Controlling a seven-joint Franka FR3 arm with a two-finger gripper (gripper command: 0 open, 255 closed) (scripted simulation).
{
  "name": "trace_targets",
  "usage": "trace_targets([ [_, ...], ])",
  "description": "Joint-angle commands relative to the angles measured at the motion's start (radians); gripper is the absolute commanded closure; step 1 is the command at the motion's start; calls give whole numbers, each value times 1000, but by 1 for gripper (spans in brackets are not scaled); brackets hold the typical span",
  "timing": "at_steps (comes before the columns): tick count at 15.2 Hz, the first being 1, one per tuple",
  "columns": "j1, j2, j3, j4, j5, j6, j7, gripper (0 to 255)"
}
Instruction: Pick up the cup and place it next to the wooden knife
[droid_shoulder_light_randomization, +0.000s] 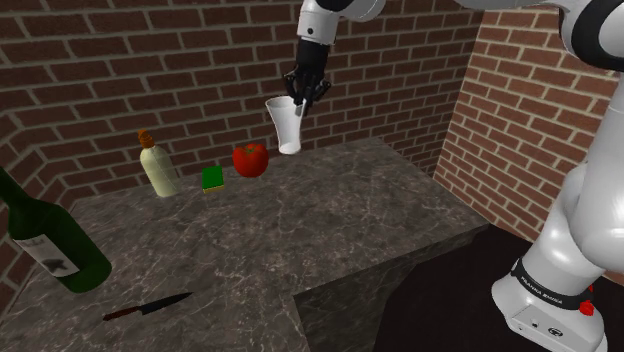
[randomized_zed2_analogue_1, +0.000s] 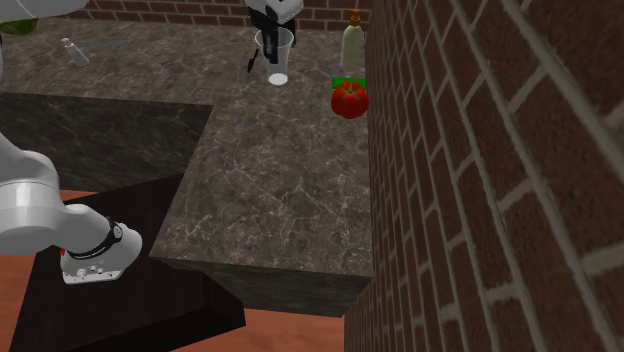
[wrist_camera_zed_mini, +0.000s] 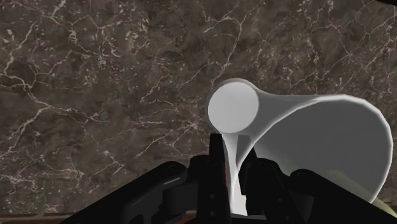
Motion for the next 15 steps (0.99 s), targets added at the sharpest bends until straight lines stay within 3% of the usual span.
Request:
trace_targets([
  [1,30,1,20,2,-9,12,51,255],
  [8,127,36,81,41,-46,44,209,255],
  [15,231,124,132,155,-97,48,370,255],
])
